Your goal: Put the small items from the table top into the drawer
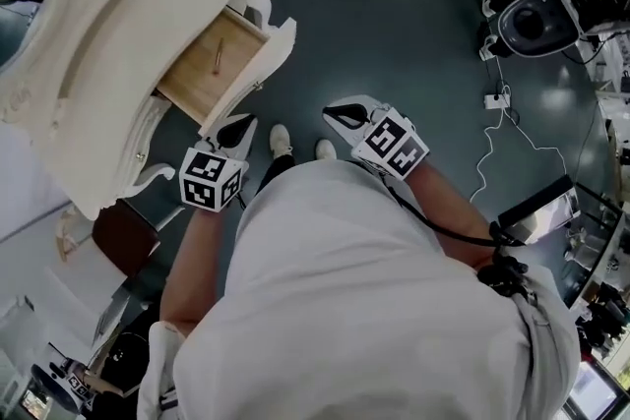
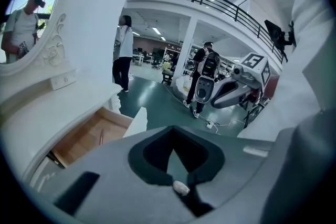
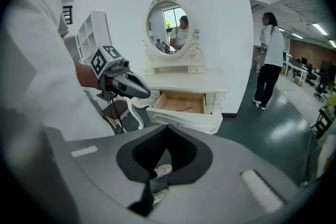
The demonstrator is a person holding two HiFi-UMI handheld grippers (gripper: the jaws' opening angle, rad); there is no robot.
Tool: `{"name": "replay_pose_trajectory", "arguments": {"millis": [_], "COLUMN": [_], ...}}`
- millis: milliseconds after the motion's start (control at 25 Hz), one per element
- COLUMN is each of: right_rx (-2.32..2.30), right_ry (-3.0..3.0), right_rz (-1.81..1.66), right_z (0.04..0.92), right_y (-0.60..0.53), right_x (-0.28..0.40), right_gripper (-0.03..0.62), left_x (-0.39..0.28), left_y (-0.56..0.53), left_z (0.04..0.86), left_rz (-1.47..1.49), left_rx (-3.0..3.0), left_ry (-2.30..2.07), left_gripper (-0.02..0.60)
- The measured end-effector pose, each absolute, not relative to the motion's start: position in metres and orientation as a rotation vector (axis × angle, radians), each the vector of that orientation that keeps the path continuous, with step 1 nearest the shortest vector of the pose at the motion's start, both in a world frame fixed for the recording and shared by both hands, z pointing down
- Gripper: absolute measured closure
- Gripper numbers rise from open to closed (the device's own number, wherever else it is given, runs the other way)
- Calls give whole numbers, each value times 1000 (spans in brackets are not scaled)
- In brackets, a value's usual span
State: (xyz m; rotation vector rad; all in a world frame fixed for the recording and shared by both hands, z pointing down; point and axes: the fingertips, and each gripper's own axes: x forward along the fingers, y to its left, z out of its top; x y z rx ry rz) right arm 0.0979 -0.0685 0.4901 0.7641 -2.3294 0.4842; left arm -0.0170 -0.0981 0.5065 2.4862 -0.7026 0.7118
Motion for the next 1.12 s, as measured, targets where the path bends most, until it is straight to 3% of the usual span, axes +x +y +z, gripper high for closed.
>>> {"name": "replay_pose_trajectory", "arguments": {"millis": [400, 1120], "right_rx": [653, 607], "right_ry": [-2375, -2392], "right_rz": [437, 400], "right_z": [500, 517], "right_y": [-27, -6], "right_x": [133, 140], "right_gripper": [594, 594], "left_x": [29, 36], "left_y": [-41, -14], "left_z": [509, 524], "left_rz": [724, 765], "left_rx": [2430, 2408], "left_ry": [-757, -798], "left_gripper": [581, 581]}}
